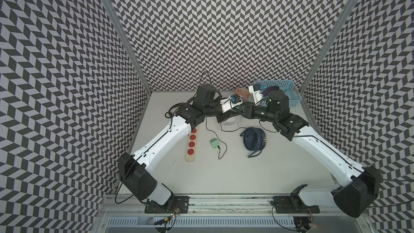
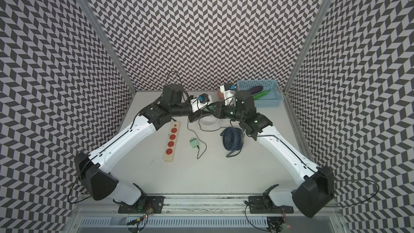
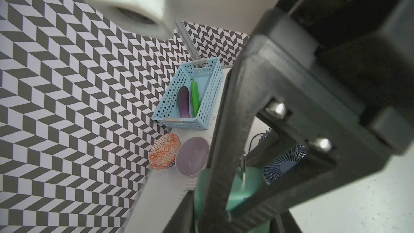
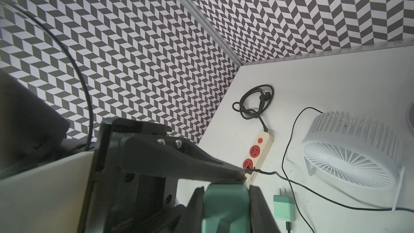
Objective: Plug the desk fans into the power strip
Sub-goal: Pick up the plug from the center of the board.
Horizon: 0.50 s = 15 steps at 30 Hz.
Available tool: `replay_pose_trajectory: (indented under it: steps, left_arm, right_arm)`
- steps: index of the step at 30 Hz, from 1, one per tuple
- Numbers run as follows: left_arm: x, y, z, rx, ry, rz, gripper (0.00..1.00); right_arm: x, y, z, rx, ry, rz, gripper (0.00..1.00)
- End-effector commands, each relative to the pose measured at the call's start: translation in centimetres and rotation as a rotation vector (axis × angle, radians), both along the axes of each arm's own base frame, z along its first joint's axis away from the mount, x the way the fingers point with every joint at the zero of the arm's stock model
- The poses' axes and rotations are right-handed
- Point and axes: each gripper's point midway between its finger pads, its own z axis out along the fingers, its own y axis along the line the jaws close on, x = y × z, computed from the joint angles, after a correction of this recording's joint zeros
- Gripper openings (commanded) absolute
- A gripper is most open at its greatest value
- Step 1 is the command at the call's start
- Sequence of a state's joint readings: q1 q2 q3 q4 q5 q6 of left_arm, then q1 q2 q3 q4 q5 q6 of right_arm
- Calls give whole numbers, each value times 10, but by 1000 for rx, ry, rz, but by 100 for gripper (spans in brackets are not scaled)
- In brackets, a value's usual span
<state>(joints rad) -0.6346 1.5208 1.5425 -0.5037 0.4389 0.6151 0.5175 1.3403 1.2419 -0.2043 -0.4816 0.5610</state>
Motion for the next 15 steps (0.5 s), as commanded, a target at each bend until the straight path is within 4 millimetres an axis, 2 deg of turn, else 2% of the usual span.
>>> replay_pose_trajectory:
  steps: [1, 5, 11, 15]
  left_arm:
    - [-13, -5, 47, -78, -58, -48, 57]
    - [-11, 2, 62, -69, -99, -21, 72]
    - [-13, 10, 76, -70, -136, -38, 83]
    - [-18, 8, 95, -85, -167, -80, 86]
  right_arm:
    - [-2, -5, 6, -13, -69, 27, 1]
    - [-2, -23, 13, 68, -64, 37, 0]
    - [-7, -45, 22, 204, -41, 98, 0]
    - [-16, -50, 33, 279, -14, 188, 0]
